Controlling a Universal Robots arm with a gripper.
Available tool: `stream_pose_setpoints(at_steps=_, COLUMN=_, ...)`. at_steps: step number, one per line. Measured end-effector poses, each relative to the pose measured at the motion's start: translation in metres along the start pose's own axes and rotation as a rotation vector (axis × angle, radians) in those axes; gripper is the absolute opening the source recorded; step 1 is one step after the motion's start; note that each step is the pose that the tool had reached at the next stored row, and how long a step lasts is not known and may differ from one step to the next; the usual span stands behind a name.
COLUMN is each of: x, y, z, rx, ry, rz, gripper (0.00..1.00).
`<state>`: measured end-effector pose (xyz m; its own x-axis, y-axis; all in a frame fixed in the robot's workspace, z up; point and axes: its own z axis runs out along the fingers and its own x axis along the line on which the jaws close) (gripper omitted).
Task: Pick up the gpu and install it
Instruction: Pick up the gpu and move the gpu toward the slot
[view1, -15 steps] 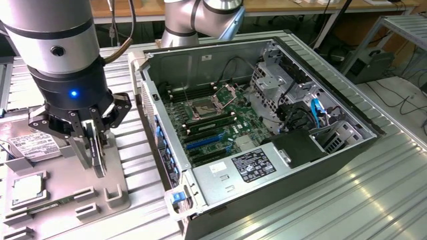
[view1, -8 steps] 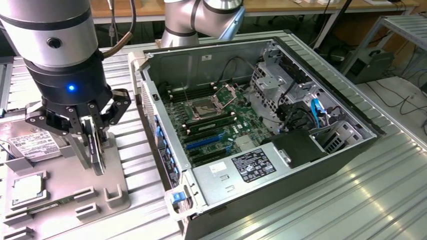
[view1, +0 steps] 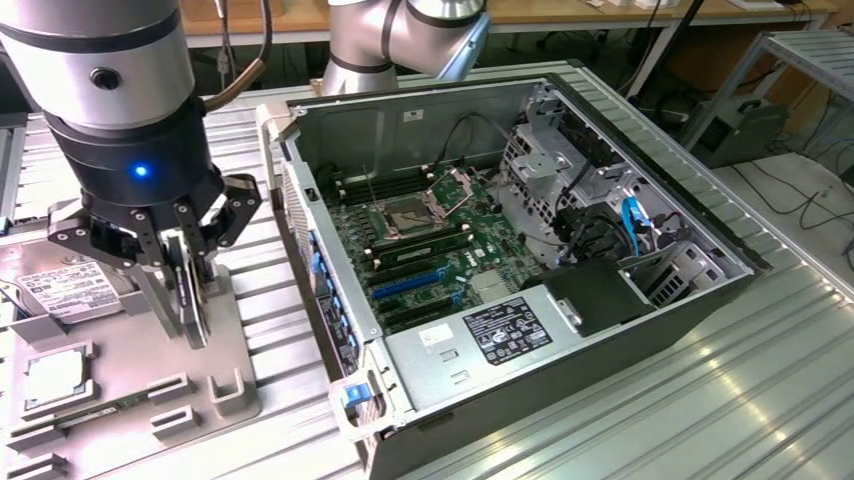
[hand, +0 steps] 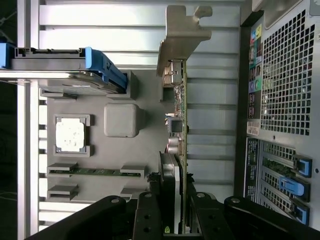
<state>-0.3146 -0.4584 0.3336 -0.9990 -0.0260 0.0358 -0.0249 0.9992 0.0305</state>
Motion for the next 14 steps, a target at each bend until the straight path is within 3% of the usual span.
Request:
stream_pose_setpoints(at_steps=7, x=0.0, y=0.0001, z=-0.0085, rx=-0.0012, ry=-0.0002, rz=0.0, gripper=0.28)
stream_pose_setpoints(at_steps=14, x=0.001, y=0.0002, z=-0.0149, rx=-0.0078, ry=-0.0005, rz=0.0, gripper=0.28)
